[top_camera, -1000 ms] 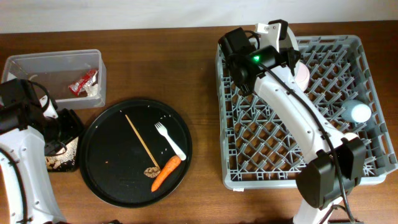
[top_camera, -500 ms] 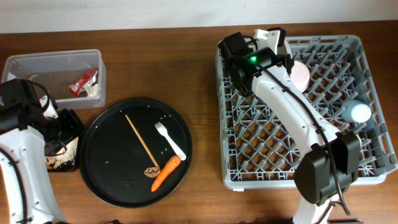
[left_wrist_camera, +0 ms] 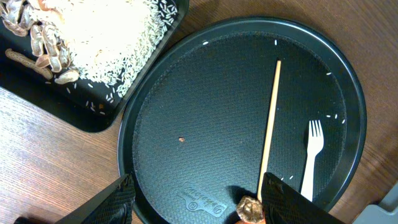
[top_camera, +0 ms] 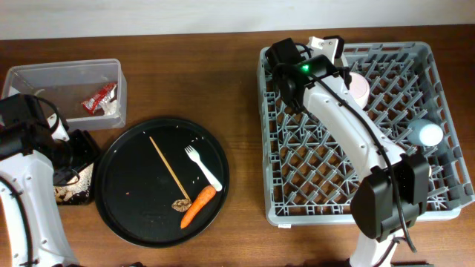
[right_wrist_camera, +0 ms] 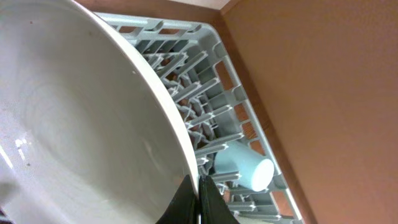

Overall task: Sort waste into correct bins and load items into the dishwasher rack
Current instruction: 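Stand the plate upright in the rack and release with the right gripper, then grasp the carrot with the left gripper and drop it on the black tray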

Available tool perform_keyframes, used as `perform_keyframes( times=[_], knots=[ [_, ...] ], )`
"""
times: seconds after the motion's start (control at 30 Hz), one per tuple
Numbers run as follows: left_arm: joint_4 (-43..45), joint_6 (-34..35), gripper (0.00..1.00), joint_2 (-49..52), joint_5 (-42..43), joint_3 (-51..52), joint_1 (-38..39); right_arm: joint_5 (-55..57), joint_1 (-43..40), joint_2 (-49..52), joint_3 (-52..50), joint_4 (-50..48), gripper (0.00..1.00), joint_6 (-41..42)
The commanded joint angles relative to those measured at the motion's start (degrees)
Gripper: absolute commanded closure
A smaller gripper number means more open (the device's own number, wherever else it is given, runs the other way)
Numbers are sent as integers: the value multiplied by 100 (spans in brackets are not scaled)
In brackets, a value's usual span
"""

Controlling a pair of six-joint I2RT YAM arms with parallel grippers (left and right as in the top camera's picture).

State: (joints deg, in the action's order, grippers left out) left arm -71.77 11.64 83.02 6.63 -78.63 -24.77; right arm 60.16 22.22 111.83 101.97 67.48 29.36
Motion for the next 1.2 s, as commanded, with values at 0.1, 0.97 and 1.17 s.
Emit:
perform_keyframes(
  times=[0.1,0.97,1.17],
  knots=[
    [15,57,36,-22,105,-15,-15,-1554,284,20,-46,-186,96,107],
    [737,-72,19,-11,302,1832,3753,-5482,-3058,-2339,-42,2013,4,-1119],
    [2057,-55,19,-11,299,2715,4758,-5482,-3049,-2339,-46,2013,4,-1119]
  ],
)
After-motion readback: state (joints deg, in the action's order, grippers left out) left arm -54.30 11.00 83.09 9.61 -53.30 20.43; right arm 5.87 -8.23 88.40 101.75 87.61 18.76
